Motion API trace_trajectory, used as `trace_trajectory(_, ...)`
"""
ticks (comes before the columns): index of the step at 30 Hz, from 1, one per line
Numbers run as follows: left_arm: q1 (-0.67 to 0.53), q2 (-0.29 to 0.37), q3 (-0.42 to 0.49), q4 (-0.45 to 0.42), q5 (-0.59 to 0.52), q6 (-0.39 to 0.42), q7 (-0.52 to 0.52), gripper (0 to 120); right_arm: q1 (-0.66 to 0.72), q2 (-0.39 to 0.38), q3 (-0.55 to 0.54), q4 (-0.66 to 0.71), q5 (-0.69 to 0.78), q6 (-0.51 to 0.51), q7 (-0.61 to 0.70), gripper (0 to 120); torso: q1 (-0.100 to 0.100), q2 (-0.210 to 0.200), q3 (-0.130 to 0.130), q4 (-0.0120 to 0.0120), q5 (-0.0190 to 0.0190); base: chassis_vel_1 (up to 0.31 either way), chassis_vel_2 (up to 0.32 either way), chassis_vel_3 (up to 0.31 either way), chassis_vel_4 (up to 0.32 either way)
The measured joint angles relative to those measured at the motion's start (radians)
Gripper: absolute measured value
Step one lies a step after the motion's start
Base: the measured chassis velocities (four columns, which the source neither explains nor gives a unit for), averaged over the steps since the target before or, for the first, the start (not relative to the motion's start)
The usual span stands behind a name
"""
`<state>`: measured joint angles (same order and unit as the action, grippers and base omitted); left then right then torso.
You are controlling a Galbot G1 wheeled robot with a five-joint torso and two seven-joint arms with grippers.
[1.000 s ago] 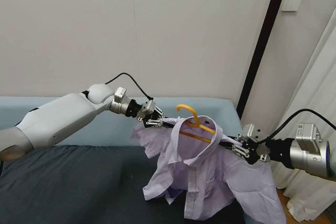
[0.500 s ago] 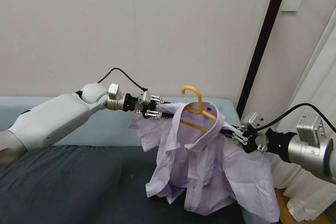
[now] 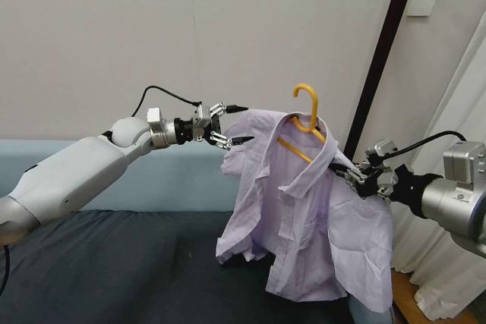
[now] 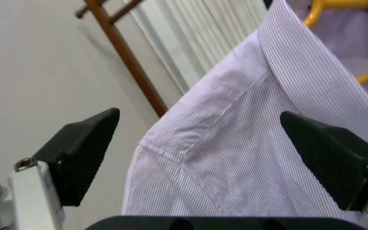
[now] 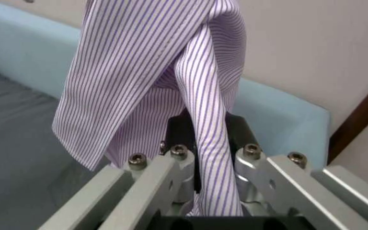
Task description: Pick up the clothes from the sofa and hang them on the clothes hanger.
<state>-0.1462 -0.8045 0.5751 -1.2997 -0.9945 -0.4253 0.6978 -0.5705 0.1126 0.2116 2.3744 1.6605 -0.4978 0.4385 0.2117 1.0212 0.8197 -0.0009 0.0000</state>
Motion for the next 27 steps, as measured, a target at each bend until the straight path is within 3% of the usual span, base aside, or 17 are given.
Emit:
trace_trajectory(3,0.067,-0.005,-0.056,-0.043,0.004,0.0,-0.071,100,0.03,0.007,-0.004,0.0,0.035,-0.013,0.061,4,0.0,0.0,0.0,-0.0001,-0.0001,0.0,0.0,0.0,0.0)
trace_trajectory(7,0.217,-0.01,-0.114,-0.222,0.014,0.025,-0.341,100,0.14,0.023,-0.024,0.005,0.178,-0.087,0.205,4,0.0,0.0,0.0,-0.0002,-0.0001,0.0,0.0,0.0,0.0)
trace_trajectory(8,0.217,-0.01,-0.114,-0.222,0.014,0.025,-0.341,100,0.14,0.023,-0.024,0.005,0.178,-0.087,0.205,4,0.0,0.0,0.0,-0.0002,-0.0001,0.0,0.0,0.0,0.0)
trace_trajectory(11,0.296,-0.037,-0.123,-0.329,0.026,0.055,-0.536,100,0.216,0.045,-0.039,0.002,0.27,-0.144,0.325,4,0.0,0.0,0.0,0.0001,-0.0004,0.0,0.0,0.0,0.0)
trace_trajectory(13,0.317,-0.058,-0.098,-0.385,0.014,0.063,-0.613,100,0.223,0.051,-0.042,-0.003,0.288,-0.159,0.373,4,0.0,0.0,0.0,-0.0001,-0.0001,0.0,0.0,0.0,0.0)
trace_trajectory(19,0.31,-0.104,0.002,-0.451,0.004,0.076,-0.706,100,0.221,0.049,-0.04,-0.007,0.3,-0.177,0.404,4,0.0,0.0,0.0,-0.0003,0.0002,0.0,0.0,0.0,0.0)
trace_trajectory(27,0.286,-0.199,0.077,-0.41,0.011,0.097,-0.776,94,0.22,0.042,-0.036,-0.001,0.307,-0.192,0.42,4,0.0,0.0,0.0,-0.0003,0.0001,0.0,0.0,0.0,0.0)
